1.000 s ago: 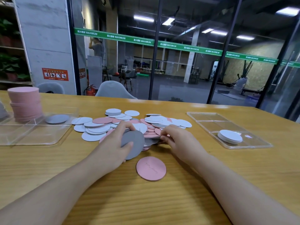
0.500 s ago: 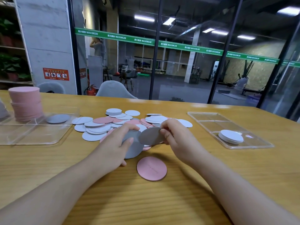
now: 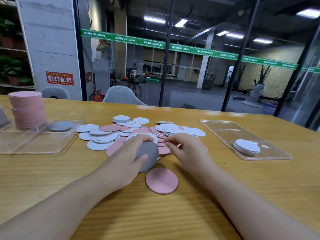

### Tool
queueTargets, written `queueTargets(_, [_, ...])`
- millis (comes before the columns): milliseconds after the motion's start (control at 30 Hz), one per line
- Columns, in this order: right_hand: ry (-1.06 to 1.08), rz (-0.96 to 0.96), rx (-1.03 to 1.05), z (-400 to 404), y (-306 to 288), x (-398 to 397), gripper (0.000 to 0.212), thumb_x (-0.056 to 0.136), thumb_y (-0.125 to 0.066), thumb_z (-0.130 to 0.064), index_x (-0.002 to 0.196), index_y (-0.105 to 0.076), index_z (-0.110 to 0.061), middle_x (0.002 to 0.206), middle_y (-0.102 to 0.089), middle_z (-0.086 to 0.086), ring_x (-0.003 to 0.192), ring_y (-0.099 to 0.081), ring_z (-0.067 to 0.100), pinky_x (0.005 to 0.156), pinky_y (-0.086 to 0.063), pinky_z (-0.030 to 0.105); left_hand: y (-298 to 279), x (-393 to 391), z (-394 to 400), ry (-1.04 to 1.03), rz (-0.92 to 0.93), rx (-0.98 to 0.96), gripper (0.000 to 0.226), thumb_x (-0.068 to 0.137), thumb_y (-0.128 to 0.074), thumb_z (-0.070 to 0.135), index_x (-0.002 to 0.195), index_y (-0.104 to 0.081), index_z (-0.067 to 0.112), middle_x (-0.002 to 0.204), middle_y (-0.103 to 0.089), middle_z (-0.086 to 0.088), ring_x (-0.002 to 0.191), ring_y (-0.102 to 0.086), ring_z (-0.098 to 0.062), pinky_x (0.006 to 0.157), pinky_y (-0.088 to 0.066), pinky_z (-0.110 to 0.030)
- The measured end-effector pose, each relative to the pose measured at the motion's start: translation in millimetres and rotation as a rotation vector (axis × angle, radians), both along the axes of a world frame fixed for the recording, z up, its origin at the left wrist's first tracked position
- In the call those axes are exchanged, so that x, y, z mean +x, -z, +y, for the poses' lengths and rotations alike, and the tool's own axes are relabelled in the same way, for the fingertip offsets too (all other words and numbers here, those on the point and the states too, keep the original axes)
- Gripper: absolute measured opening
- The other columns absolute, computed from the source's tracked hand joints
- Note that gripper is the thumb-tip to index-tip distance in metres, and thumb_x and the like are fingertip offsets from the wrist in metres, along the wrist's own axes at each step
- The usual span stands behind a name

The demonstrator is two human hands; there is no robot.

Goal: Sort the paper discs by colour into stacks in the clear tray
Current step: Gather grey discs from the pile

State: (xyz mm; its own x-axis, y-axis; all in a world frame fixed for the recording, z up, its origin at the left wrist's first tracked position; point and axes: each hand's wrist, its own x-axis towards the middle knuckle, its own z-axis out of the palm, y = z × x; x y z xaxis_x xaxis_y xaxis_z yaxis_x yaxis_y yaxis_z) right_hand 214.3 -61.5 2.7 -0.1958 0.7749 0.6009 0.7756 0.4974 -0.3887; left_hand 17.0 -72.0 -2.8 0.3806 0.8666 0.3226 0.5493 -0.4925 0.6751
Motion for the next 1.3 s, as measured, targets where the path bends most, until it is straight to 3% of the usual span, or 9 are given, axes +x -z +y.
queueTargets(200, [0.238, -0.086, -0.089, 33, 4, 27, 0.017, 0.094, -0.055, -0.022, 0.104, -0.068, -0.017, 0.11, -0.061, -0.002, 0.114, -0.045, 0.014, 0.085, -0.031, 0.021, 1, -1, 2, 0.007, -0.017, -0.008, 0.037, 0.096, -0.047, 0.024, 0.119, -0.038, 0.05, 0.1, -0.029, 0.052, 0.095, -0.041, 0.016, 0.07, -0.042, -0.019])
queueTargets(367, [0.303, -0.14, -0.148, 55, -9, 23, 0.021, 0.095, -0.053, -0.024, 0.104, -0.069, -0.015, 0.106, -0.061, 0.0, 0.108, -0.046, 0.018, 0.076, -0.027, 0.022, 2, -2, 4, 0.017, -0.026, -0.003, 0.038, 0.095, -0.048, 0.024, 0.118, -0.037, 0.052, 0.106, -0.03, 0.05, 0.1, -0.041, 0.012, 0.073, -0.043, -0.021])
queueTargets(533, [0.352, -0.242, -0.268, 70, -17, 16, 0.022, 0.093, -0.056, -0.024, 0.096, -0.073, -0.01, 0.101, -0.065, 0.007, 0.097, -0.055, 0.024, 0.076, -0.047, 0.036, 3, -4, 5, 0.022, -0.035, -0.002, 0.038, 0.095, -0.048, 0.023, 0.12, -0.039, 0.05, 0.104, -0.03, 0.05, 0.099, -0.038, 0.019, 0.074, -0.043, -0.02])
queueTargets(667, [0.378, -0.272, -0.28, 78, -15, 14, 0.02, 0.09, -0.058, -0.018, 0.085, -0.074, -0.008, 0.092, -0.069, 0.011, 0.088, -0.06, 0.029, 0.069, -0.05, 0.038, 5, -4, 6, 0.018, -0.045, -0.004, 0.038, 0.095, -0.048, 0.024, 0.122, -0.039, 0.049, 0.107, -0.031, 0.048, 0.095, -0.04, 0.018, 0.071, -0.041, -0.018])
queueTargets(900, [0.271, -0.863, -0.199, 78, -26, 1, 0.02, 0.089, -0.044, -0.006, 0.094, -0.063, -0.01, 0.092, -0.053, 0.008, 0.08, -0.036, 0.023, 0.073, -0.042, 0.03, 6, -4, 7, 0.023, -0.065, -0.025, 0.037, 0.095, -0.048, 0.023, 0.119, -0.038, 0.051, 0.102, -0.03, 0.052, 0.089, -0.045, 0.014, 0.071, -0.04, -0.017])
queueTargets(1000, [0.241, -0.974, -0.143, 79, -25, 3, 0.022, 0.092, -0.041, -0.009, 0.099, -0.061, -0.01, 0.104, -0.059, 0.008, 0.088, -0.046, 0.025, 0.078, -0.042, 0.03, 6, -4, 7, 0.021, -0.079, -0.049, 0.037, 0.095, -0.048, 0.023, 0.114, -0.038, 0.053, 0.102, -0.032, 0.05, 0.086, -0.048, 0.01, 0.071, -0.043, -0.018])
queueTargets(1167, [0.246, -0.938, -0.08, 82, -20, 16, 0.021, 0.096, -0.038, -0.017, 0.103, -0.058, -0.012, 0.108, -0.057, 0.006, 0.097, -0.049, 0.023, 0.083, -0.041, 0.029, 3, -5, 9, -0.036, -0.192, -0.143, 0.044, 0.094, -0.047, 0.018, 0.098, -0.042, 0.062, 0.118, -0.04, 0.024, 0.047, -0.061, -0.014, 0.055, -0.049, -0.02])
queueTargets(1233, [0.243, -0.888, -0.056, 75, -24, 19, 0.021, 0.097, -0.038, -0.017, 0.104, -0.057, -0.012, 0.107, -0.056, 0.005, 0.099, -0.05, 0.023, 0.081, -0.04, 0.028, 3, -6, 11, -0.043, -0.271, -0.143, 0.054, 0.094, -0.048, 0.013, 0.094, -0.047, 0.066, 0.122, -0.041, 0.014, 0.05, -0.063, -0.018, 0.05, -0.049, -0.019])
queueTargets(1300, [0.22, -0.818, -0.016, 64, -29, 24, 0.019, 0.098, -0.039, -0.017, 0.102, -0.057, -0.012, 0.105, -0.054, 0.007, 0.097, -0.051, 0.025, 0.077, -0.041, 0.032, 4, -5, 13, -0.042, -0.347, -0.139, 0.056, 0.093, -0.049, 0.009, 0.094, -0.052, 0.065, 0.124, -0.042, 0.009, 0.07, -0.063, -0.021, 0.052, -0.054, -0.022])
